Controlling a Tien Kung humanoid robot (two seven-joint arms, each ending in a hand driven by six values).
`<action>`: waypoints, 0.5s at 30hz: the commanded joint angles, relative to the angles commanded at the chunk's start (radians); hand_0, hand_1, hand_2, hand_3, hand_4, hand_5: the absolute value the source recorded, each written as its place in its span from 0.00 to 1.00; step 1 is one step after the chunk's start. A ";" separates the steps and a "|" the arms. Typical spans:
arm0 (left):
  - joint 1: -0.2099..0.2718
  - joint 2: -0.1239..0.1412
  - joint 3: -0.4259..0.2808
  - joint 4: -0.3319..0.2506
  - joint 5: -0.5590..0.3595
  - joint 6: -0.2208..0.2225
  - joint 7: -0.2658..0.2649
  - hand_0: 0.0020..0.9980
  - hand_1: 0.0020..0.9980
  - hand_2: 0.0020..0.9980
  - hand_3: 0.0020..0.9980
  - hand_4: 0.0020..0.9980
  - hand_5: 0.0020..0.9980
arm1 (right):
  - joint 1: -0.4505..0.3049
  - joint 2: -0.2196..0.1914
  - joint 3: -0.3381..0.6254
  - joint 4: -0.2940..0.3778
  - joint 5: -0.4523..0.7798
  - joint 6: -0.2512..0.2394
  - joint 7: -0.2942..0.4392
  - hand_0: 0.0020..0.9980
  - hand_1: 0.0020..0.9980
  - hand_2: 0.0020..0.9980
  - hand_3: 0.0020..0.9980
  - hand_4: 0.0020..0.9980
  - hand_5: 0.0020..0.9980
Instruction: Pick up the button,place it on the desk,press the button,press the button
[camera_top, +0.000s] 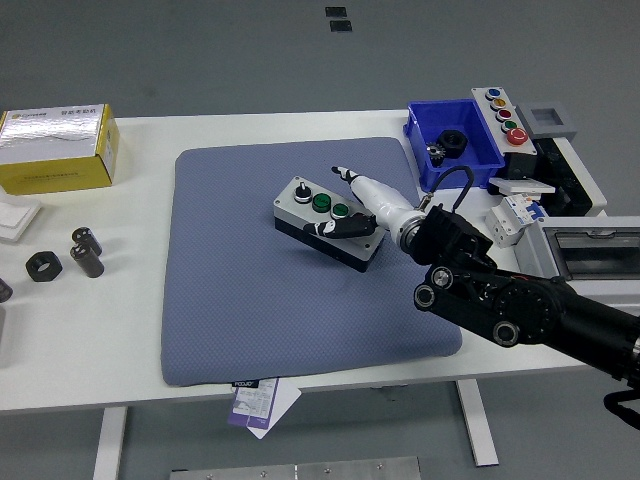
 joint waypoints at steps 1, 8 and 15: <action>0.000 0.000 0.000 0.000 0.000 0.000 0.000 0.63 0.52 0.49 0.61 0.72 0.17 | 0.001 0.000 -0.003 -0.001 -0.002 0.000 -0.002 0.96 0.94 1.00 1.00 1.00 0.58; -0.003 0.001 0.007 0.000 -0.004 0.000 0.000 0.63 0.51 0.49 0.61 0.72 0.17 | 0.021 0.014 -0.042 -0.023 -0.066 0.008 -0.050 0.96 0.94 1.00 1.00 1.00 0.58; -0.007 0.001 0.010 0.000 -0.004 -0.001 0.000 0.63 0.51 0.49 0.61 0.72 0.17 | 0.031 0.025 -0.072 -0.025 -0.135 0.004 -0.099 0.72 0.74 0.79 1.00 1.00 0.53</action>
